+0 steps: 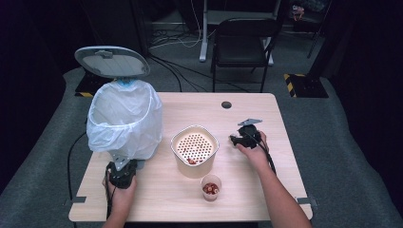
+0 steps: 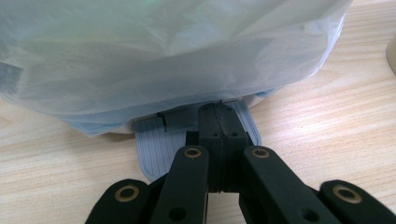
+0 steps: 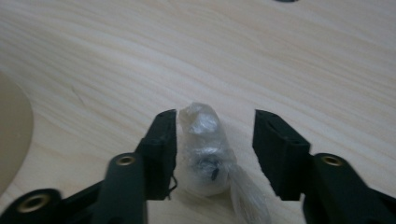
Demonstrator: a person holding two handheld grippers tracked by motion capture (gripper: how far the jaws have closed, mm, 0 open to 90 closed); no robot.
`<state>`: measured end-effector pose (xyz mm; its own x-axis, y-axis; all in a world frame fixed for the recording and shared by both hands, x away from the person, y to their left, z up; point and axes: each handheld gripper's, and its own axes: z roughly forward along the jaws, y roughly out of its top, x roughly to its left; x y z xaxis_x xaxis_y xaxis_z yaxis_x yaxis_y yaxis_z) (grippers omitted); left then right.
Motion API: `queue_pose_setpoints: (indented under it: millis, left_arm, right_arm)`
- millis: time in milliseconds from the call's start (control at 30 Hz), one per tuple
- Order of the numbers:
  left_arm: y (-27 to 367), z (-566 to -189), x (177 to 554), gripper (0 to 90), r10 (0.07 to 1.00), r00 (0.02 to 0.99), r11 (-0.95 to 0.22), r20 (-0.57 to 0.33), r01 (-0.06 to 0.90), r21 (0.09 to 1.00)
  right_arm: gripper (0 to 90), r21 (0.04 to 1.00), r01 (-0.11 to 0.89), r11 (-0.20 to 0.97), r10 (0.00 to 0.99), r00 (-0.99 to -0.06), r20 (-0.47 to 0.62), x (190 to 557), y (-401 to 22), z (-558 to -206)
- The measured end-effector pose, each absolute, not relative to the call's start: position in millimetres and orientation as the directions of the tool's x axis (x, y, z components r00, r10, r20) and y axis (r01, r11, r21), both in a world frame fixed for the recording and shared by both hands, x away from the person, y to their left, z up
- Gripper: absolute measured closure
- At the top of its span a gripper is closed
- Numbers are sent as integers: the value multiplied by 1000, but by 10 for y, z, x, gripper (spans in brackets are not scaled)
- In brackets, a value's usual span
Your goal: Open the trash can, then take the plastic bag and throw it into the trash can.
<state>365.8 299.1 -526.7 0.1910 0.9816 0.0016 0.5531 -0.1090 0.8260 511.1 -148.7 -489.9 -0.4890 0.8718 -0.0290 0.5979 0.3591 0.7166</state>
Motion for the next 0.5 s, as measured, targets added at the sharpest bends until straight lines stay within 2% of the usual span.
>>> queue_pose_setpoints:
  millis: [33, 200, 500]
  left_arm:
    - [2989, -5268, 3658, 900, 982, 190, -104, -3, 552, 827]
    - [2988, -5268, 3658, 900, 982, 189, -110, 4, 551, 827]
    - [2978, -5272, 3661, 900, 983, 182, -100, -1, 546, 832]
  right_arm:
    - [612, 704, 609, 364, 871, -490, -26, 5132, -1488, -4936]
    - [668, 704, 620, 346, 869, -494, 7, 5111, -1513, -4903]
    - [686, 720, 607, 337, 860, -510, 27, 5006, -1530, -4700]
